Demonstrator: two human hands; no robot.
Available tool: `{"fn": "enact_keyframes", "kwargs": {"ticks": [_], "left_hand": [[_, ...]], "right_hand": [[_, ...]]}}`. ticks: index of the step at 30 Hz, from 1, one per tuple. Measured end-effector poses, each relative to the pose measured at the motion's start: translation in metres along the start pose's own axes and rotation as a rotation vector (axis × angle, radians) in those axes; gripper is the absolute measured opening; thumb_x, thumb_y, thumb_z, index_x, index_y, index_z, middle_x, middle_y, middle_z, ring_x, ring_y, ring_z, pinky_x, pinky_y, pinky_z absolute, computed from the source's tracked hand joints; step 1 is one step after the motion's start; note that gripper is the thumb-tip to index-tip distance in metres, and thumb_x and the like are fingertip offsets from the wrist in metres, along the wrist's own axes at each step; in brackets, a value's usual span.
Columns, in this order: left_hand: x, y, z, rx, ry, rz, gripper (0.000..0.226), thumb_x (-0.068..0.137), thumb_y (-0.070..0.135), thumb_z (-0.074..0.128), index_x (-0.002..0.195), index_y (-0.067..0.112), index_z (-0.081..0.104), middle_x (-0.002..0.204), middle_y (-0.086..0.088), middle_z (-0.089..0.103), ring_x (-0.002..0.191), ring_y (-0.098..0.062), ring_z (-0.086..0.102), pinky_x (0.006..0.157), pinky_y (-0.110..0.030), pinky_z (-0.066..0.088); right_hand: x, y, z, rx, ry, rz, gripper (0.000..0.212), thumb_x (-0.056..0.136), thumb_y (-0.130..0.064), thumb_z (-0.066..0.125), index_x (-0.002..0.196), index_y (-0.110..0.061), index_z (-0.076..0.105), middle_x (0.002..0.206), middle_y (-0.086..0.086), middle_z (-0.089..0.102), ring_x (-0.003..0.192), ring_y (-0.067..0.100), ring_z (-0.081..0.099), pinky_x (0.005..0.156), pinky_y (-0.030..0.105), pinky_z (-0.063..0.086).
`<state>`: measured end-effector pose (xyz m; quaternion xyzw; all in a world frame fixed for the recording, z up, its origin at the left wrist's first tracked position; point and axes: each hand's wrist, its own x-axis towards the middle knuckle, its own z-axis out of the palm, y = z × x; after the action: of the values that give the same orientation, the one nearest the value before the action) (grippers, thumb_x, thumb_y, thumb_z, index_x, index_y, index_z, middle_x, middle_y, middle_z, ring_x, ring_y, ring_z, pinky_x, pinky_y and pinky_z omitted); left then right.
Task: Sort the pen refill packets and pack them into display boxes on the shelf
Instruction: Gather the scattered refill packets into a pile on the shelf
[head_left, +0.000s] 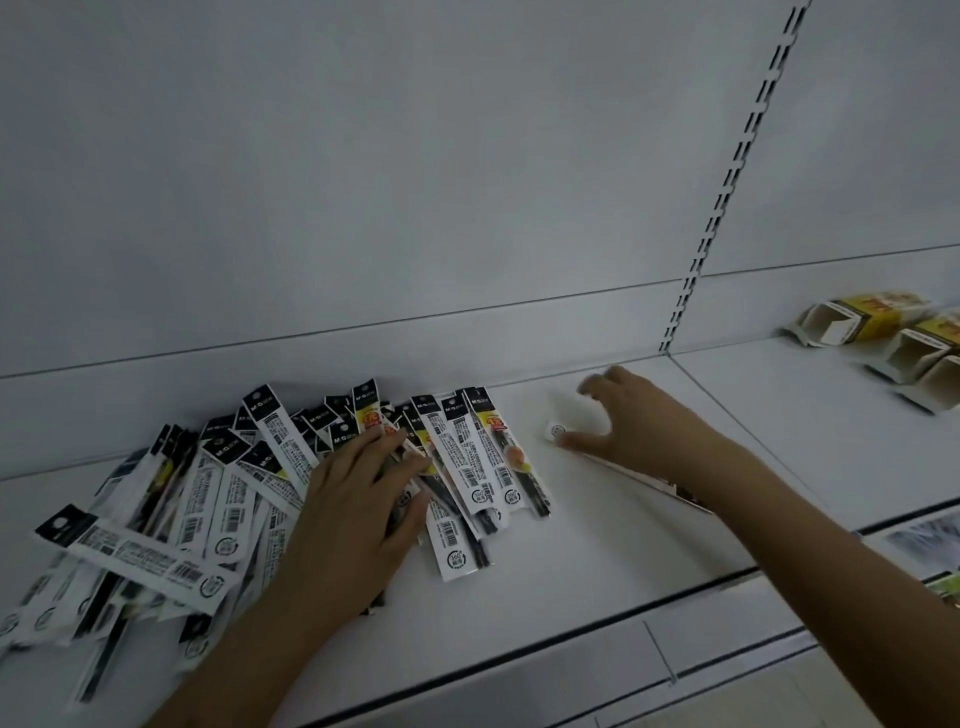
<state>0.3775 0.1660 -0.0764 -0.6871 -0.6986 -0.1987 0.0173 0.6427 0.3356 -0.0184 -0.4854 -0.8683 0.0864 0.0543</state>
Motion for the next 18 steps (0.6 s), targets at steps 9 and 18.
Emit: {"fn": "enact_keyframes", "kwargs": {"ticks": [9, 18], "left_hand": [[0.004, 0.001, -0.014, -0.277, 0.01, -0.017, 0.052, 0.091, 0.063, 0.03, 0.129, 0.038, 0.056, 0.146, 0.019, 0.039, 0.142, -0.006, 0.027, 0.119, -0.042, 0.019], [0.0, -0.015, -0.039, -0.215, 0.055, -0.006, 0.051, 0.093, 0.062, 0.028, 0.129, 0.039, 0.055, 0.141, 0.022, 0.044, 0.136, 0.0, 0.032, 0.116, -0.036, 0.017]], "right_hand": [[-0.006, 0.001, -0.007, -0.026, -0.207, -0.085, 0.013, 0.089, -0.034, 0.062, 0.087, -0.022, 0.056, 0.085, -0.008, 0.057, 0.069, 0.008, 0.05, 0.057, 0.021, 0.038], [-0.003, -0.051, -0.033, 0.309, 0.334, -0.51, 0.014, 0.086, -0.005, 0.064, 0.094, -0.016, 0.06, 0.099, -0.006, 0.053, 0.075, 0.007, 0.055, 0.067, 0.012, 0.043]]}}
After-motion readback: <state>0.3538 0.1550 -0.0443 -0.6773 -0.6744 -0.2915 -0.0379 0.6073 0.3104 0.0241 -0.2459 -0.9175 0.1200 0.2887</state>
